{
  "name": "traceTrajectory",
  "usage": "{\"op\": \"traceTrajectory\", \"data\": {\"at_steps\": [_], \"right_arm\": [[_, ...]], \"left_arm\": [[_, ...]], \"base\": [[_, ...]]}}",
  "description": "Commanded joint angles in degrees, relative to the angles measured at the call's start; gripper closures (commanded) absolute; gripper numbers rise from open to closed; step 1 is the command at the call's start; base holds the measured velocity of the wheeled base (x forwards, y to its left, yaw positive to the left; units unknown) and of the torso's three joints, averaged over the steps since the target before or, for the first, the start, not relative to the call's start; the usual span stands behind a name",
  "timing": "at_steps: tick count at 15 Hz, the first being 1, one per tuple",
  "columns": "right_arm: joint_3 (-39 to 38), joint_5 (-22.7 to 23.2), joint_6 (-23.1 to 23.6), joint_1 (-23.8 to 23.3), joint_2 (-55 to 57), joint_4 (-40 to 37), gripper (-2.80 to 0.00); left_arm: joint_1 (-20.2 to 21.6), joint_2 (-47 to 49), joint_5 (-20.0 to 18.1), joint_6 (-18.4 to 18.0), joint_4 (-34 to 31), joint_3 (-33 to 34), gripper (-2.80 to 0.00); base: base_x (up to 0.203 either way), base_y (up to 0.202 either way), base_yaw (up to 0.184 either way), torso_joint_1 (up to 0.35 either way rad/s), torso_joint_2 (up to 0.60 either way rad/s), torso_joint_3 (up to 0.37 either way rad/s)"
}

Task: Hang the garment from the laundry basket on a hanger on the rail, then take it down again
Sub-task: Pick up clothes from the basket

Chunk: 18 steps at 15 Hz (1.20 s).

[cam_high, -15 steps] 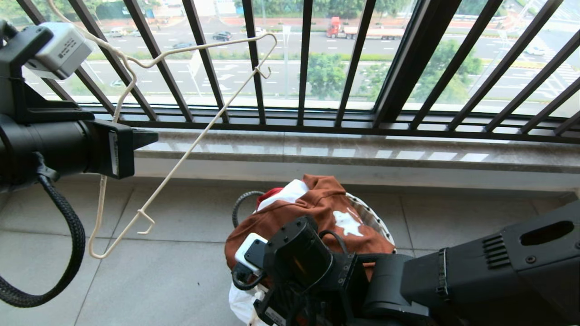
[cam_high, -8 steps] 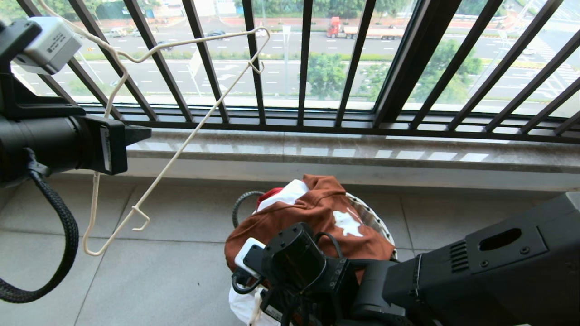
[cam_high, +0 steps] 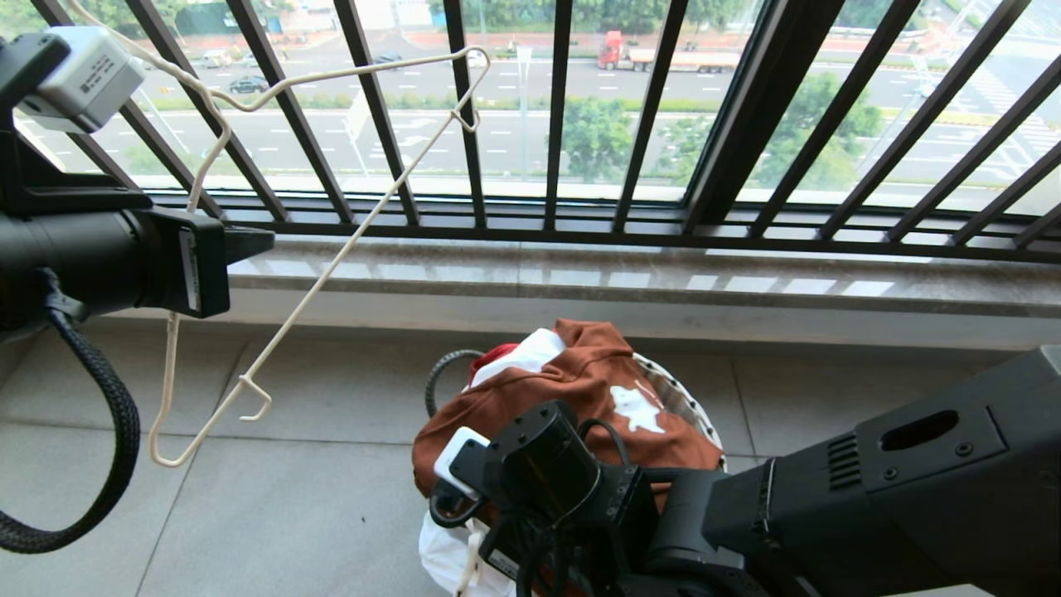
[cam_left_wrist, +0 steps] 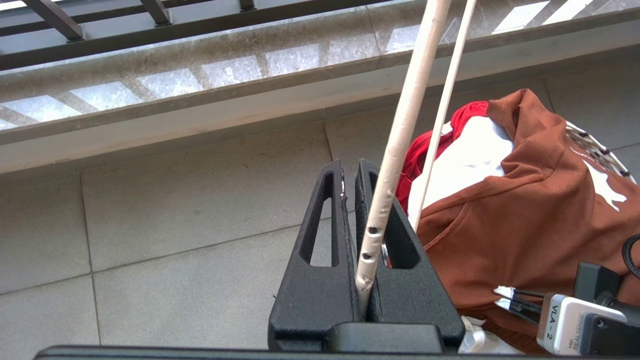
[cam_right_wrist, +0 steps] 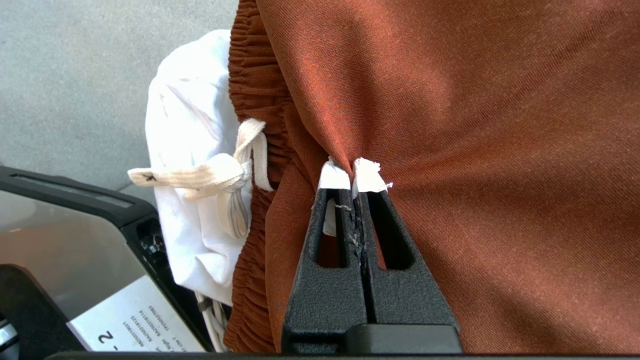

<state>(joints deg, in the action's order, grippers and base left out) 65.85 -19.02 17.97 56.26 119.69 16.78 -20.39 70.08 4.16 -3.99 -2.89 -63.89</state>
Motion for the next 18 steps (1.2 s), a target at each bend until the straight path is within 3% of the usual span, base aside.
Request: {"op": "traceTrajectory", "data": {"at_steps": [1, 8, 11, 18], "right_arm": [[-1.0, -0.8, 0.5, 0.0, -1.0, 0.1, 0.00], [-3.1, -3.0, 2.0, -1.7, -11.0, -0.5, 0.00], [-3.8, -3.2, 2.1, -3.6, -15.8, -5.3, 0.00], [-6.5, -3.4, 2.3, -11.6, -21.8, -8.9, 0.00]], "left_arm": [[0.0, 0.0, 0.1, -0.1, 0.0, 0.0, 0.00], [-0.1, -0.4, 0.0, -0.1, 0.0, 0.2, 0.00], [-0.1, -0.4, 0.0, -0.1, 0.0, 0.3, 0.00], [-0.1, -0.2, -0.1, -0.1, 0.0, 0.3, 0.00]], "base": [[0.000, 0.000, 0.000, 0.000, 0.00, 0.000], [0.000, 0.000, 0.000, 0.000, 0.00, 0.000], [0.000, 0.000, 0.000, 0.000, 0.00, 0.000], [0.000, 0.000, 0.000, 0.000, 0.00, 0.000]]}}
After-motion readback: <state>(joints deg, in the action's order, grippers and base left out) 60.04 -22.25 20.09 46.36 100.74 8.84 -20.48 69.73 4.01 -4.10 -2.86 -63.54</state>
